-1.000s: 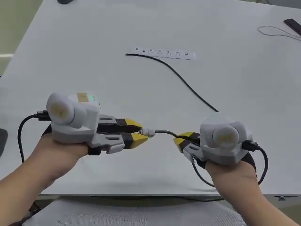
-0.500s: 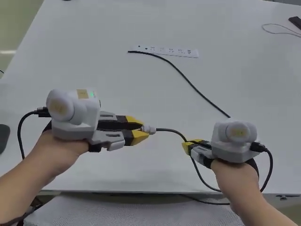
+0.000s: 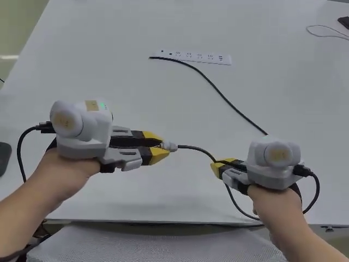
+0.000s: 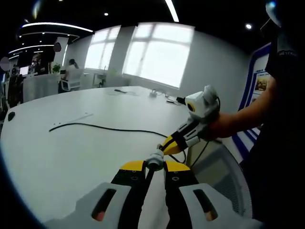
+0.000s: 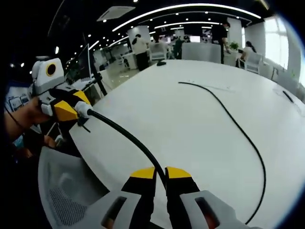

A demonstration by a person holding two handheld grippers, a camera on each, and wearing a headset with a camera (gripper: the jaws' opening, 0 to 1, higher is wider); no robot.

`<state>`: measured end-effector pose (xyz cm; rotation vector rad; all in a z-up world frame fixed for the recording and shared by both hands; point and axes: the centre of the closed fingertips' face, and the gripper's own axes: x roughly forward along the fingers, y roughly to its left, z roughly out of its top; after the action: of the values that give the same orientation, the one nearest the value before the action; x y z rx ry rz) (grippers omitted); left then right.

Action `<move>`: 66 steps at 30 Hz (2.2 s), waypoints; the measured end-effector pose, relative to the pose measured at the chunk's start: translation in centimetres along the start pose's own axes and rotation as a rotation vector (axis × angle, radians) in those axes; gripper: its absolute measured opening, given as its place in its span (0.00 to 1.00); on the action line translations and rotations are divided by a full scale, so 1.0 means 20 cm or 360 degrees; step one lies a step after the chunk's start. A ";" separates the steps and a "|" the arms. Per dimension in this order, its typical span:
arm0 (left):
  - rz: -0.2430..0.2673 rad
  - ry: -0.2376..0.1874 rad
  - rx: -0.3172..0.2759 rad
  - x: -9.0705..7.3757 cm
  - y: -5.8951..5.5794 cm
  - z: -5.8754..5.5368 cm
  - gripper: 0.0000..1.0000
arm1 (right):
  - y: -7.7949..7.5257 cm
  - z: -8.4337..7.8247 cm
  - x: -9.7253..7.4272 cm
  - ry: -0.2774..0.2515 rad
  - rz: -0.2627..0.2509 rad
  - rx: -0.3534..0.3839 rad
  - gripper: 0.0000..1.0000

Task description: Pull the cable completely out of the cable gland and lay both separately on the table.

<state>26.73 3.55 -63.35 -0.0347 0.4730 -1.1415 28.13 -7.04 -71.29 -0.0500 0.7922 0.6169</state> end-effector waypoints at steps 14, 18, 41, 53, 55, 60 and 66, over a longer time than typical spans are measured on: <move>-0.0020 0.0013 -0.0025 -0.01 0.02 -0.02 0.15 | 0.13 0.15 -0.06 -0.0057 0.0081 -0.0357 0.24; -0.0039 0.0023 -0.0033 -0.02 0.01 -0.04 0.15 | 0.29 0.24 -0.05 -0.0082 0.0130 -0.0718 0.28; -0.0074 0.0032 -0.0024 -0.01 0.01 -0.05 0.15 | 0.50 0.29 0.05 -0.0011 0.0226 -0.1151 0.02; -0.0055 0.0023 -0.0023 -0.01 0.02 -0.05 0.15 | 0.48 0.28 0.06 -0.0019 0.0248 -0.0968 0.01; -0.0054 0.0020 -0.0014 -0.01 0.02 -0.05 0.15 | 0.48 0.28 0.06 -0.0024 0.0249 -0.0952 0.00; -0.0035 0.0009 -0.0006 -0.01 0.02 -0.04 0.15 | 0.45 0.28 0.05 -0.0023 0.0245 -0.0874 0.00; -0.0019 -0.0011 -0.0005 -0.03 0.03 -0.03 0.15 | 0.41 0.28 0.06 -0.0031 0.0220 -0.0749 0.00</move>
<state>26.89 4.40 -63.79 -0.0445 0.4690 -1.1517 27.93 1.71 -66.64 -0.4214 0.6213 0.9243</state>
